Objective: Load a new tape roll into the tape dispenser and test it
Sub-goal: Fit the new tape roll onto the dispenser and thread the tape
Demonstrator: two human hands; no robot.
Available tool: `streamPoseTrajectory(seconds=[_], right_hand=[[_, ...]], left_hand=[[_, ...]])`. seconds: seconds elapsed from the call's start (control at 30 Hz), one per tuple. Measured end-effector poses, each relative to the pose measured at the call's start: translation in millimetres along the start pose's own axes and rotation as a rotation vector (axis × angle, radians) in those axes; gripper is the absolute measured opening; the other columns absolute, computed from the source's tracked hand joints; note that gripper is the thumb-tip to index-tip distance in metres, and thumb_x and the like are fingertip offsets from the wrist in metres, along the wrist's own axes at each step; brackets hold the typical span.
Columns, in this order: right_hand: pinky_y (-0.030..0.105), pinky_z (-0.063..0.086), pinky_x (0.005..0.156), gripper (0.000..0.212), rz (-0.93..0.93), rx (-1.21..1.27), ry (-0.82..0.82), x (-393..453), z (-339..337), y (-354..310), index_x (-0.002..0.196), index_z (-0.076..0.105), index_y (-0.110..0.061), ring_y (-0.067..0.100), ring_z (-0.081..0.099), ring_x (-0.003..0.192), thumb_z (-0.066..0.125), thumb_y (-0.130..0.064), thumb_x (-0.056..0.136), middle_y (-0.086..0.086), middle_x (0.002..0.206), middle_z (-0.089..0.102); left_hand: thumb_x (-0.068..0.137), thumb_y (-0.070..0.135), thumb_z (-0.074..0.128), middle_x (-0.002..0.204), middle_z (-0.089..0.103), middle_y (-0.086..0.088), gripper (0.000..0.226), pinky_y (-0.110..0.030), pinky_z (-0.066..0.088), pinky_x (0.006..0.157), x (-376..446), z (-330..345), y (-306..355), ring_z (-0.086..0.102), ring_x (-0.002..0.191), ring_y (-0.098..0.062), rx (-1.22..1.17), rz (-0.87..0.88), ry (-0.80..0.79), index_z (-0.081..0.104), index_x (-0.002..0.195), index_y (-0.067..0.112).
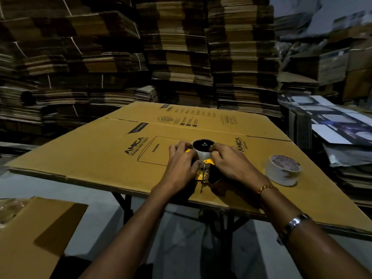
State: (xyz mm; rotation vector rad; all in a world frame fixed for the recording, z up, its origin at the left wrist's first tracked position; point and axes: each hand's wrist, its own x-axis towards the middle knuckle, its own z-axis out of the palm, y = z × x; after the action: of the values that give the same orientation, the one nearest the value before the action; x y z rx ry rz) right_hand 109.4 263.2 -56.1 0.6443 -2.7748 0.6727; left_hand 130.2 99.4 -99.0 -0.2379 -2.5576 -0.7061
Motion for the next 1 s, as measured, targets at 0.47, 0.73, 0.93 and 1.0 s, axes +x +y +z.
streamPoseTrajectory(seconds=[0.47,0.73,0.93,1.0], right_hand=[[0.035,0.040,0.072,0.034,0.025,0.087,-0.099,6,0,9,0.130,0.050,-0.021,0.022,0.055,0.092,0.033,-0.031,0.101,0.005,0.111,0.060],[0.041,0.044,0.095,0.041,0.021,0.120,-0.102,4,-1,11,0.141,0.045,-0.025,0.025,0.053,0.117,0.031,-0.030,0.103,0.005,0.140,0.055],[0.037,0.042,0.084,0.040,0.010,0.067,-0.120,11,1,10,0.136,0.050,-0.024,0.025,0.054,0.108,0.032,-0.029,0.101,0.006,0.136,0.057],[0.038,0.042,0.087,0.039,-0.012,0.057,-0.127,10,-1,11,0.135,0.052,-0.022,0.024,0.054,0.111,0.032,-0.031,0.102,0.005,0.139,0.055]], left_hand=[[0.094,0.030,0.061,0.155,0.019,0.012,0.013,-0.032,0.021,0.103,-8,-25,-6,0.014,0.135,-0.010,-0.299,0.082,-0.170,0.063,0.085,0.021],[0.089,0.027,0.067,0.159,0.016,-0.002,0.009,-0.059,0.029,0.112,-20,-25,5,0.000,0.148,-0.028,0.114,0.244,0.050,0.068,0.083,0.020],[0.082,0.023,0.076,0.154,0.033,-0.005,0.011,-0.061,0.038,0.101,-46,-25,19,0.020,0.145,-0.031,0.288,0.125,0.265,0.065,0.082,0.019],[0.081,0.023,0.076,0.153,0.035,-0.004,0.011,-0.056,0.043,0.097,-58,-20,13,0.024,0.142,-0.030,0.228,0.046,0.284,0.067,0.086,0.020]])
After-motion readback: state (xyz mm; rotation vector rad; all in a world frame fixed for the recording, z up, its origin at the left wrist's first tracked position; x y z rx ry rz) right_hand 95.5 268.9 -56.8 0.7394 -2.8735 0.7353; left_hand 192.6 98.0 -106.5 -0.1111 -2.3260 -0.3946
